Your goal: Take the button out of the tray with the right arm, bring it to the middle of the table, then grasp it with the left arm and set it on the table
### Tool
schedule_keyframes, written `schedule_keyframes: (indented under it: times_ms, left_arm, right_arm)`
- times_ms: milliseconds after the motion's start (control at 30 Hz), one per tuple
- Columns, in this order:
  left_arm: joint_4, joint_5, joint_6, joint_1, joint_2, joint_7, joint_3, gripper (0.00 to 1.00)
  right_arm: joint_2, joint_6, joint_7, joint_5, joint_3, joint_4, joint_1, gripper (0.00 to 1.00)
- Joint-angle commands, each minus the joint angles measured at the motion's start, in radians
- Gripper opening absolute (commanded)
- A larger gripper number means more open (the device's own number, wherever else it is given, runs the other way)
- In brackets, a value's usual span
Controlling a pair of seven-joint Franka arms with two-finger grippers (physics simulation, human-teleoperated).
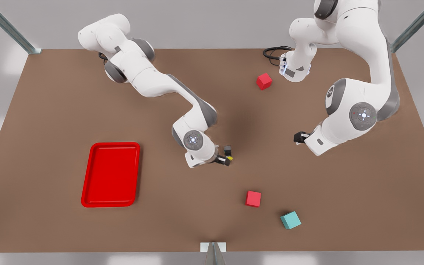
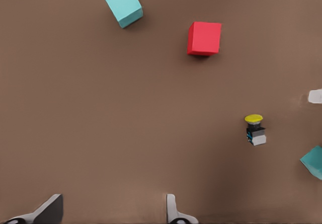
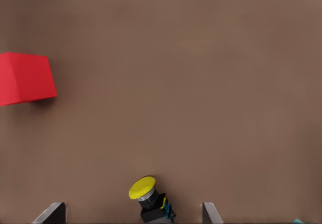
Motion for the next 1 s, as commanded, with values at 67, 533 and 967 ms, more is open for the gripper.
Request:
schedule_keyframes:
  times_ms: [67, 533, 967]
  left_arm:
    - [-0.001, 0.021, 0.272, -0.106, 0.178, -0.871, -0.150, 1.00]
    - [-0.211, 0.110, 0.757, -0.325, 0.338, -1.430, -0.044, 1.00]
    - [-0.211, 0.274, 0.798, -0.328, 0.402, -1.106, -0.054, 1.00]
  right_arm:
    - [-0.486, -0.195, -0.678, -0.143, 0.006, -0.503, -0.291, 1.00]
    - [-0.710, -0.302, -1.060, -0.146, -0.002, -0.559, -0.607, 1.00]
    - [-0.710, -0.307, -1.057, -0.134, -0.002, -0.554, -0.623, 1.00]
